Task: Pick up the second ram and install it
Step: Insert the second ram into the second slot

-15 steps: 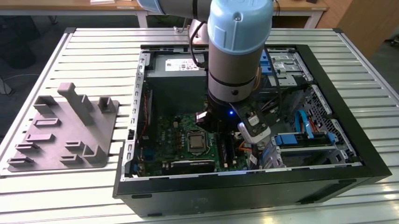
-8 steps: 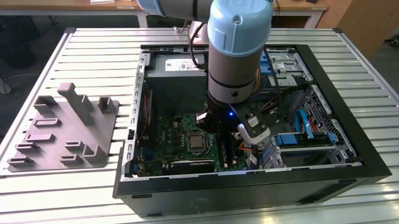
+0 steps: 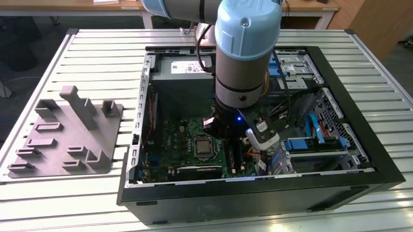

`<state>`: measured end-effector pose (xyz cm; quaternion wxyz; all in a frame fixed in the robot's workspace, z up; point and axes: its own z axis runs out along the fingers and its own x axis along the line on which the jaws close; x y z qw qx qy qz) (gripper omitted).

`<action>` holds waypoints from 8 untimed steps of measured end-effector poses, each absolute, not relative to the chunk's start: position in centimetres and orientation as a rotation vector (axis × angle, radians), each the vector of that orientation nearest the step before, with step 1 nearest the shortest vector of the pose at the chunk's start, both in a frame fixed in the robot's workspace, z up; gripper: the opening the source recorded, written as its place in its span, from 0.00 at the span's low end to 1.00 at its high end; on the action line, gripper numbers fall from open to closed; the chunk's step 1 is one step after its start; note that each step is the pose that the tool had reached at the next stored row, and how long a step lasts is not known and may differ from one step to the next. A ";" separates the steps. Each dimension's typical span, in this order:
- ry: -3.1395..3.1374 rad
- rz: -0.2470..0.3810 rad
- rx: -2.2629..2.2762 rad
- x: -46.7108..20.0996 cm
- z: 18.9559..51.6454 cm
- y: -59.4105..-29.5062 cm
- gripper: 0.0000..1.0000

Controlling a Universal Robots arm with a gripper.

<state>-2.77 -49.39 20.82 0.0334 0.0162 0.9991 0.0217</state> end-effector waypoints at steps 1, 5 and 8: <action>3.074 0.067 0.050 -2.8 20.8 -49.4 0.14; 3.073 0.069 0.050 -2.8 20.8 -49.4 0.15; 3.074 0.066 0.050 -2.8 20.9 -49.4 0.21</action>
